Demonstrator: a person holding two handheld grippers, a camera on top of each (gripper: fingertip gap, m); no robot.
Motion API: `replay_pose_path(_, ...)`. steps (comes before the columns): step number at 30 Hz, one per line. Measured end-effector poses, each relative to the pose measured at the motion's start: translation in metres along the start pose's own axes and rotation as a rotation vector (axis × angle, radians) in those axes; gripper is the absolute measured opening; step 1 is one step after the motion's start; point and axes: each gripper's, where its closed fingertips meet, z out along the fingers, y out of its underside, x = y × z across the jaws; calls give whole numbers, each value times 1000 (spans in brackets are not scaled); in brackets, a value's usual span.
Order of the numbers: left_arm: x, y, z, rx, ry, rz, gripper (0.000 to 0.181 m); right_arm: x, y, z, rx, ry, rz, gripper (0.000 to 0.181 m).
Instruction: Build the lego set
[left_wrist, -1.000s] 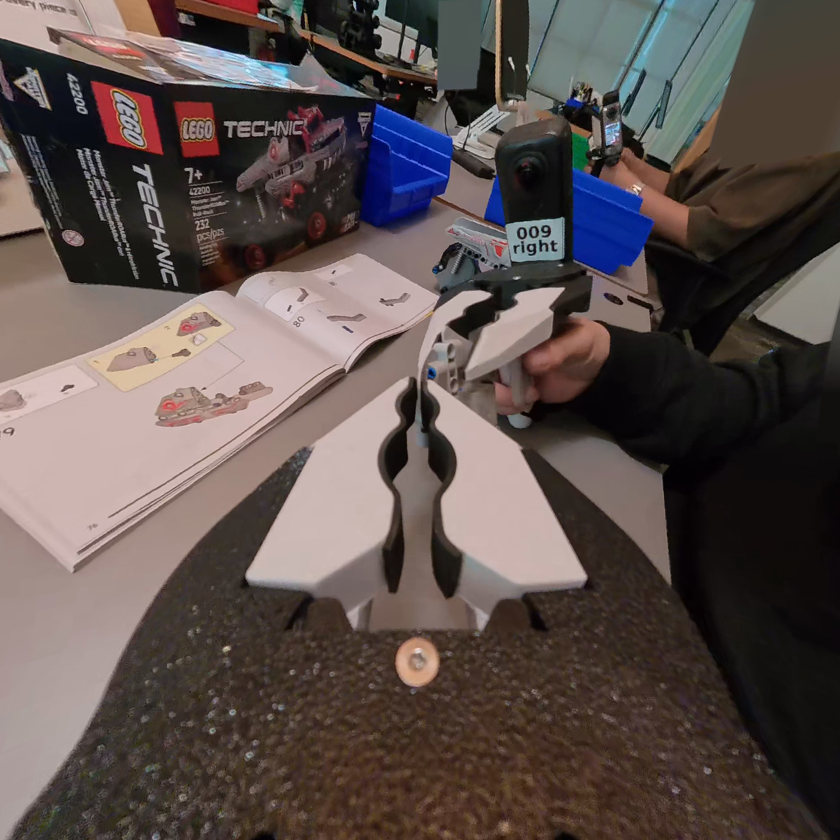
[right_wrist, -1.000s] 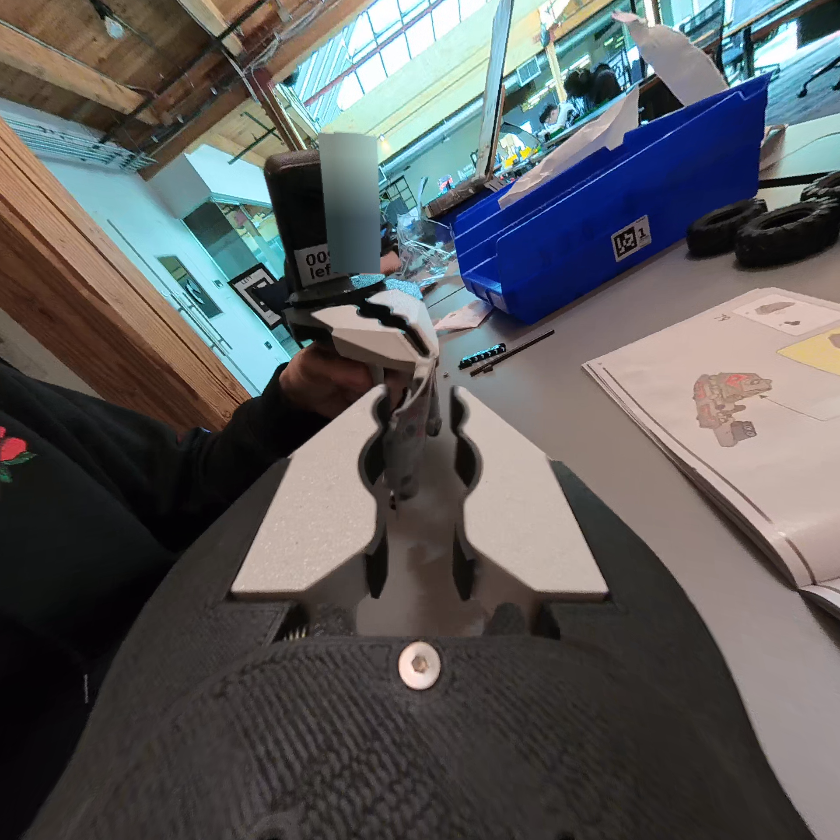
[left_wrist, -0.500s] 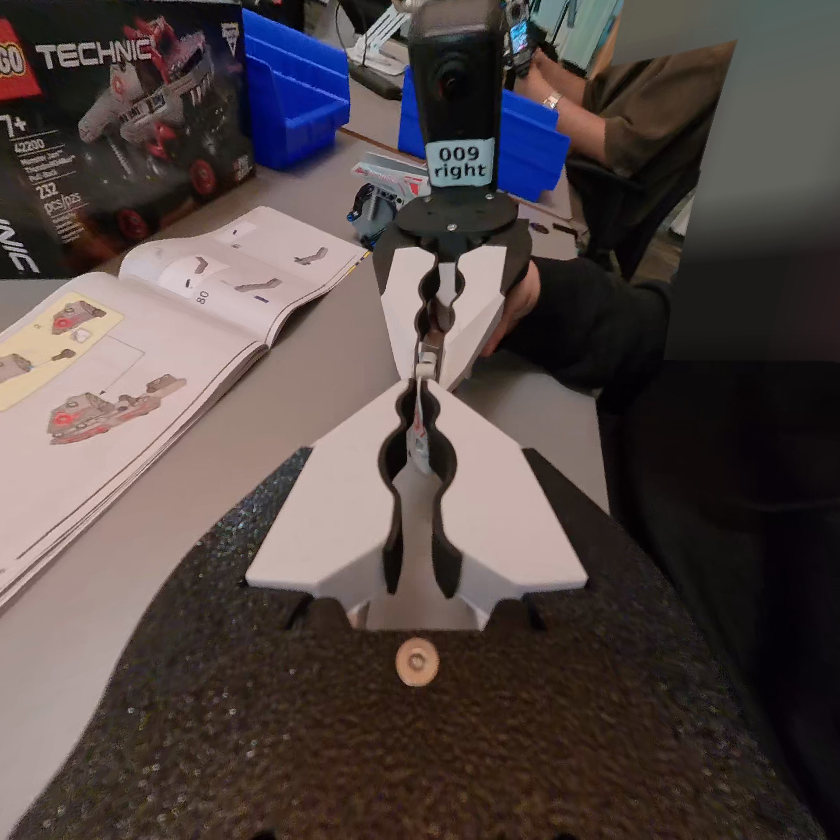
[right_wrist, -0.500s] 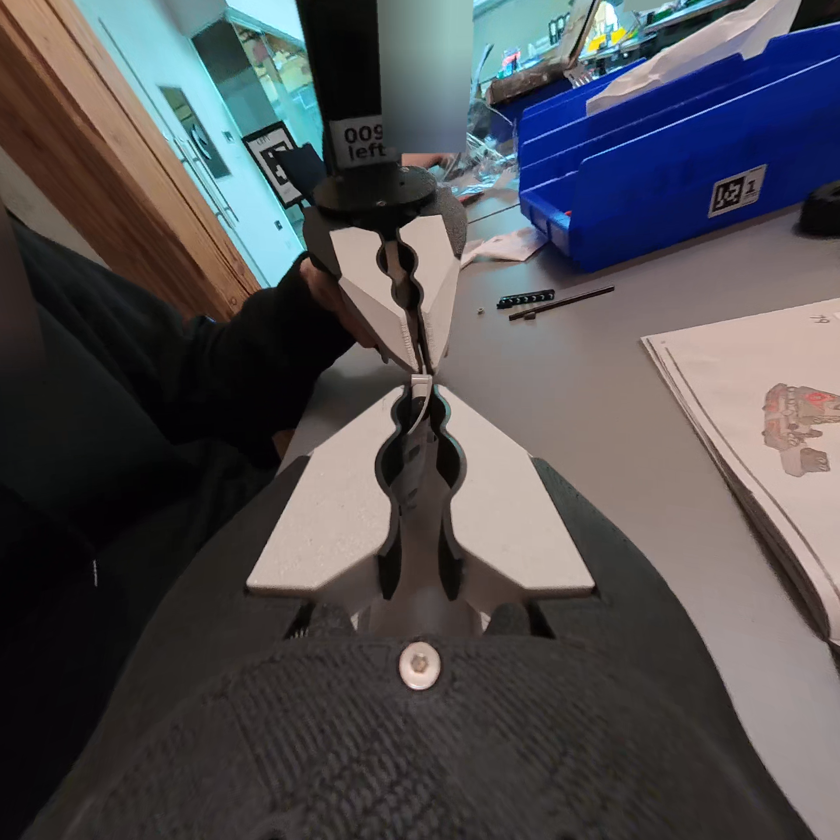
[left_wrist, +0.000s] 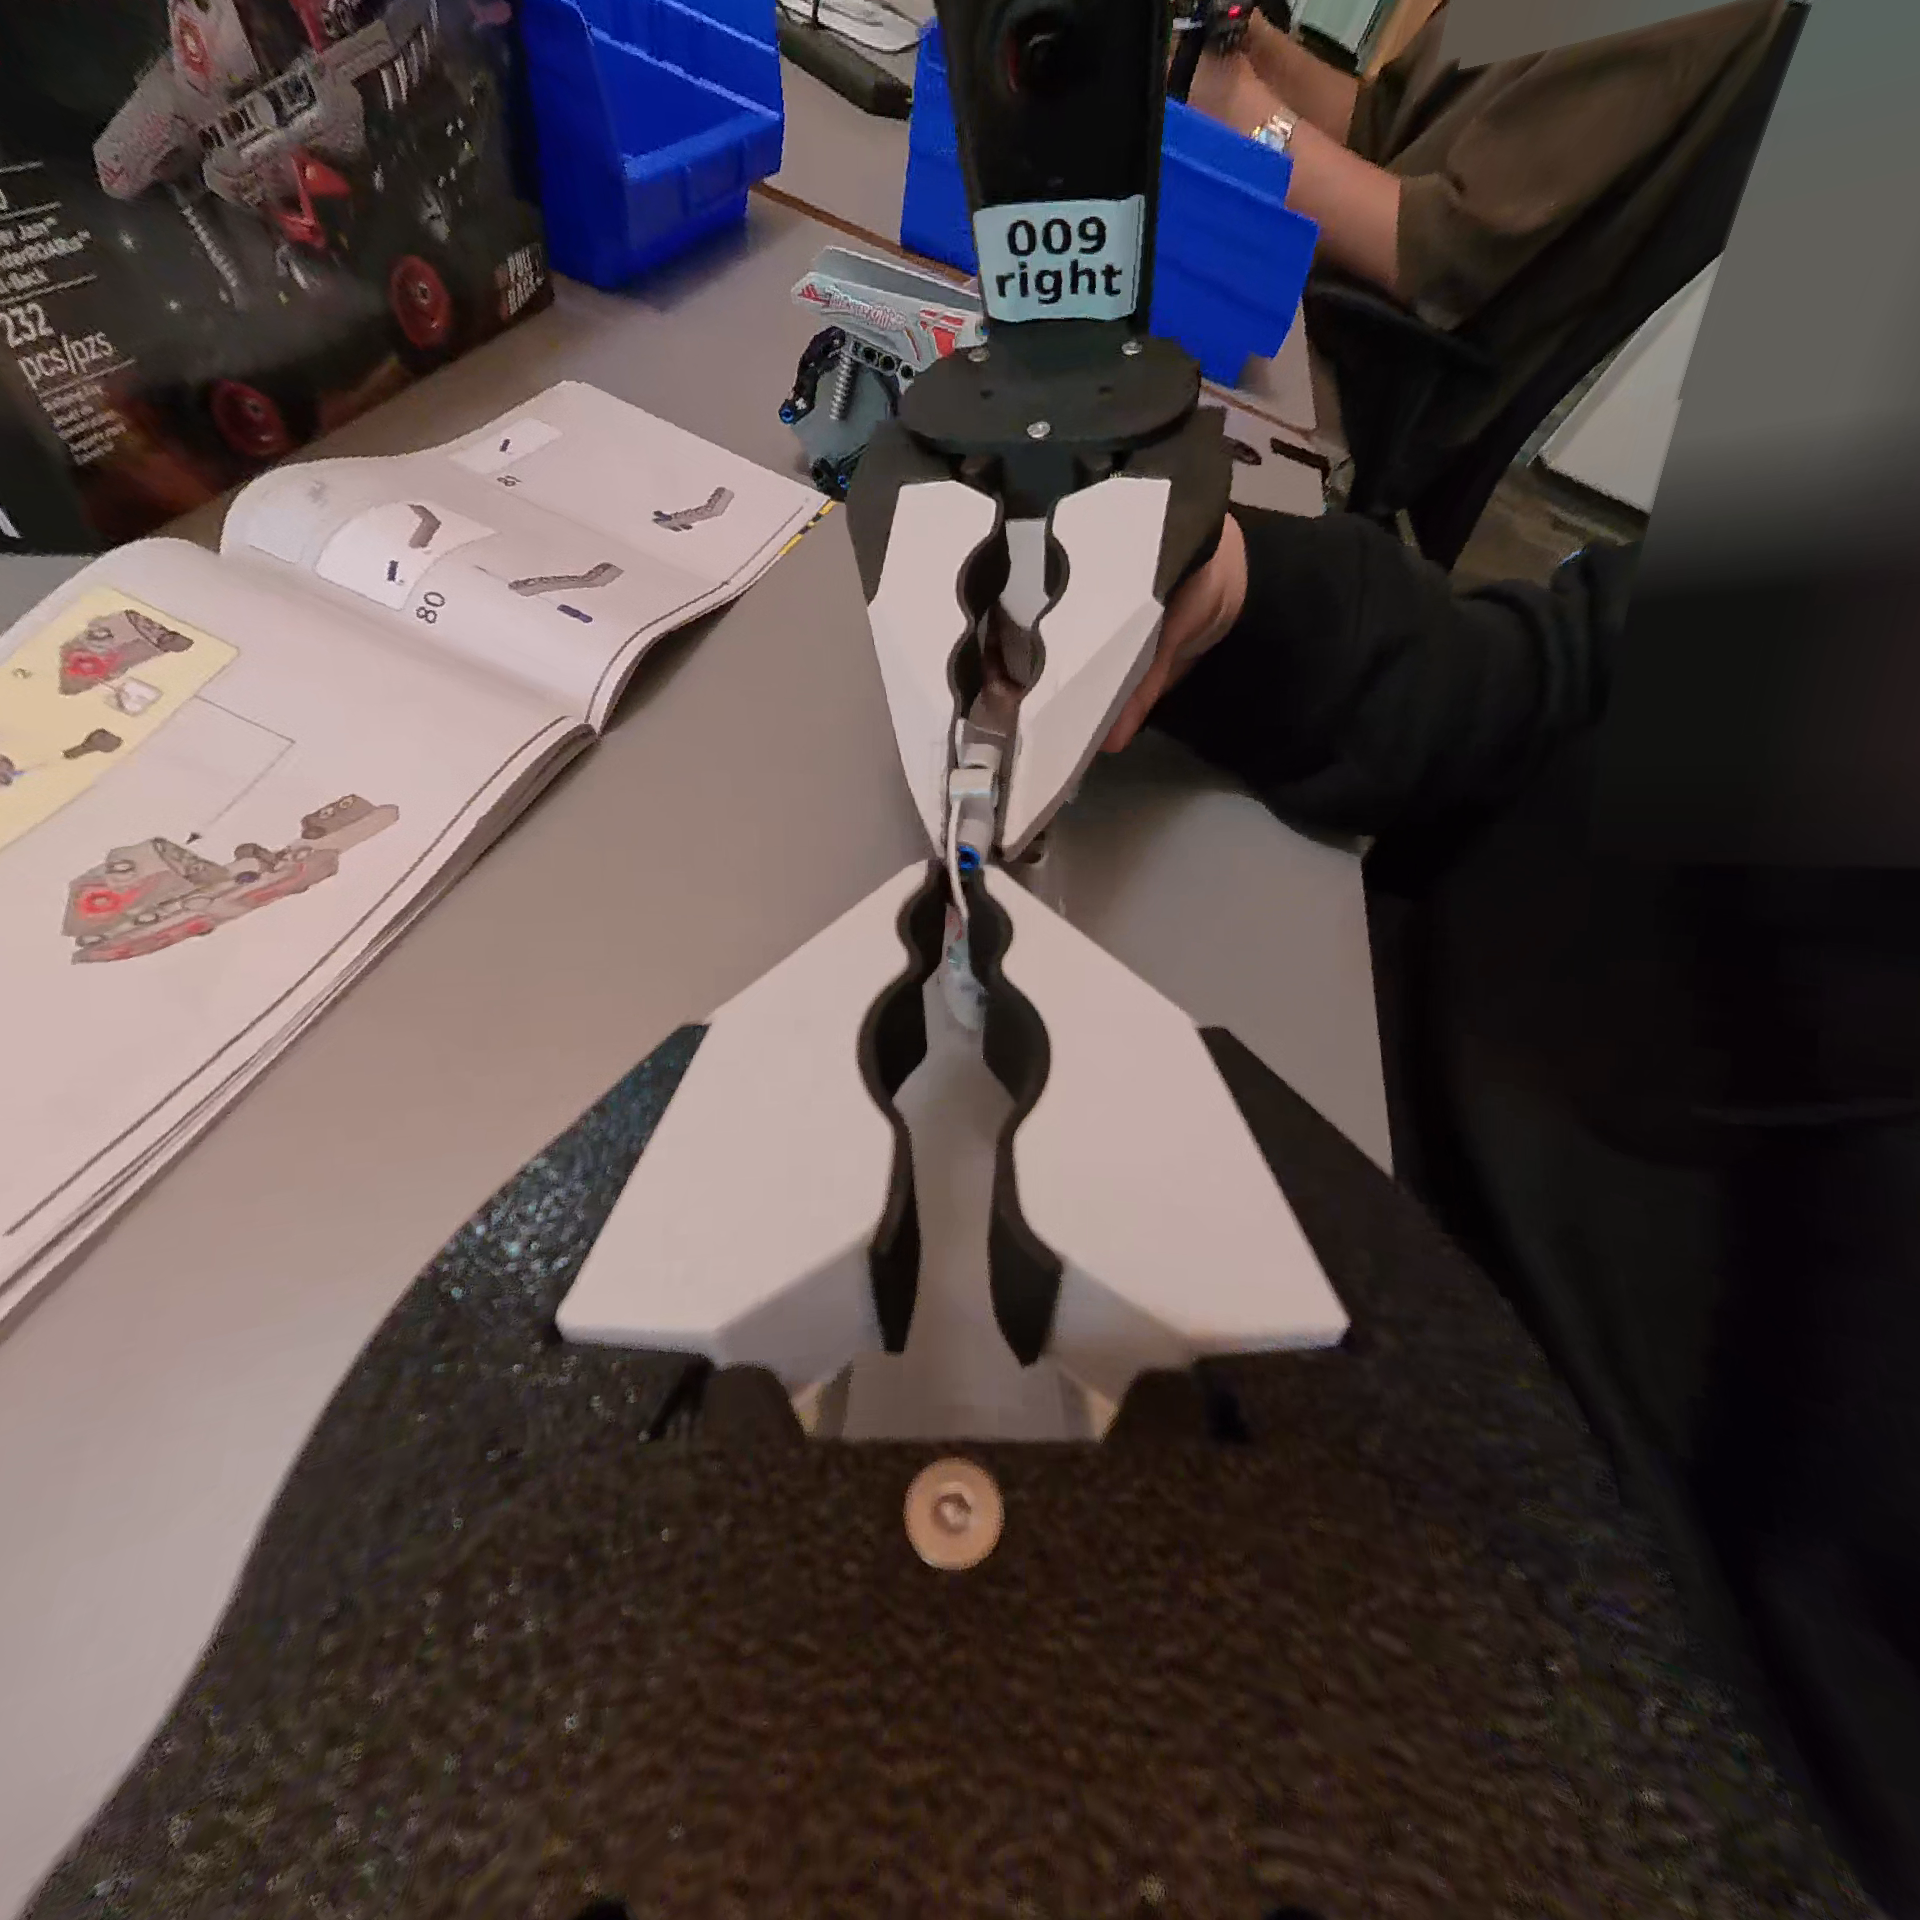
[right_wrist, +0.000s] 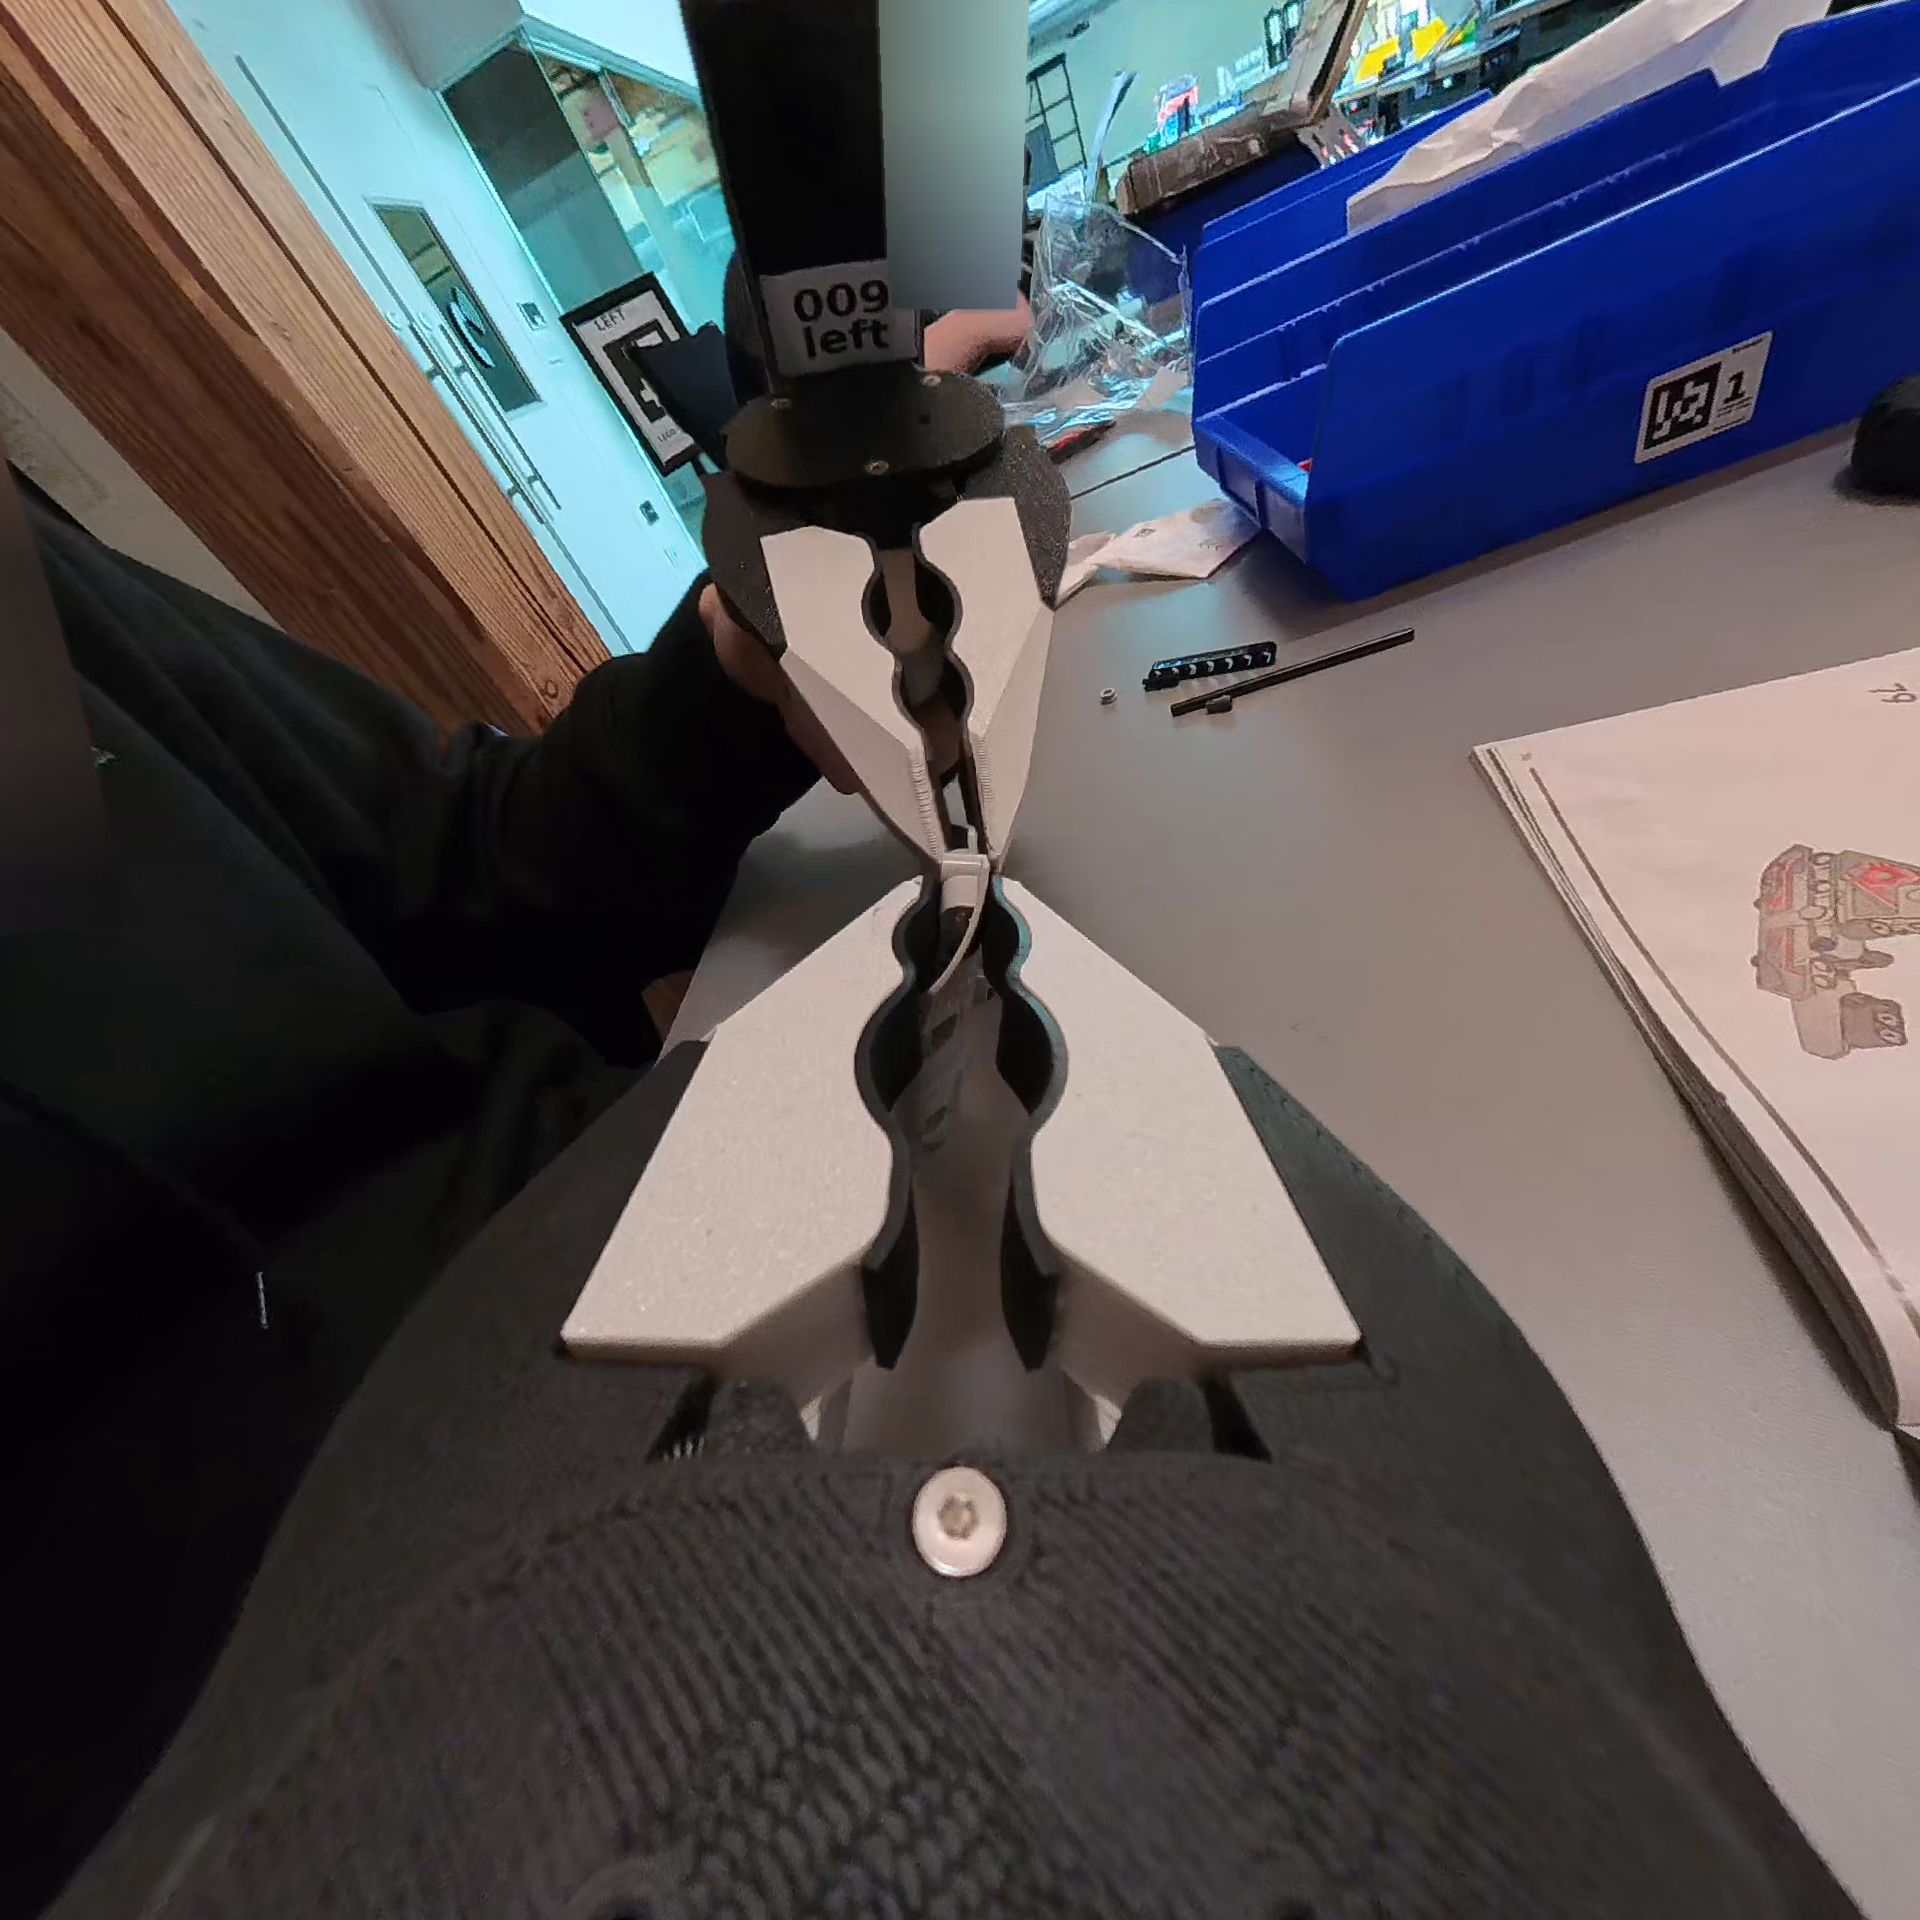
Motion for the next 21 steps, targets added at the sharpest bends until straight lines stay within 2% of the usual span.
replay_pose_path(14, -7, -6, 0, 17, -67, -26, 0, 5, -2, -2, -5, 60, -25, 7)
replay_pose_path(16, -26, -9, -19, 54, -180, -34, 0, 8, -2, -4, -8, 79, -25, 7)
replay_pose_path(17, -34, -17, -42, 124, -208, -65, 0, 25, 3, -16, -43, 183, -46, 7)
replay_pose_path(18, -39, -22, -60, 162, -219, -88, 0, 33, -4, -33, 14, 215, -33, 7)
replay_pose_path(19, -45, -24, -68, 163, -266, -70, 0, 24, -24, -44, 155, 124, 34, 6)
replay_pose_path(20, -40, -27, -66, 168, -252, -54, 0, 17, -38, -46, 242, 62, 78, 6)
replay_pose_path(21, -31, -30, -58, 172, -198, -64, 0, 19, -33, -37, 201, 89, 46, 7)
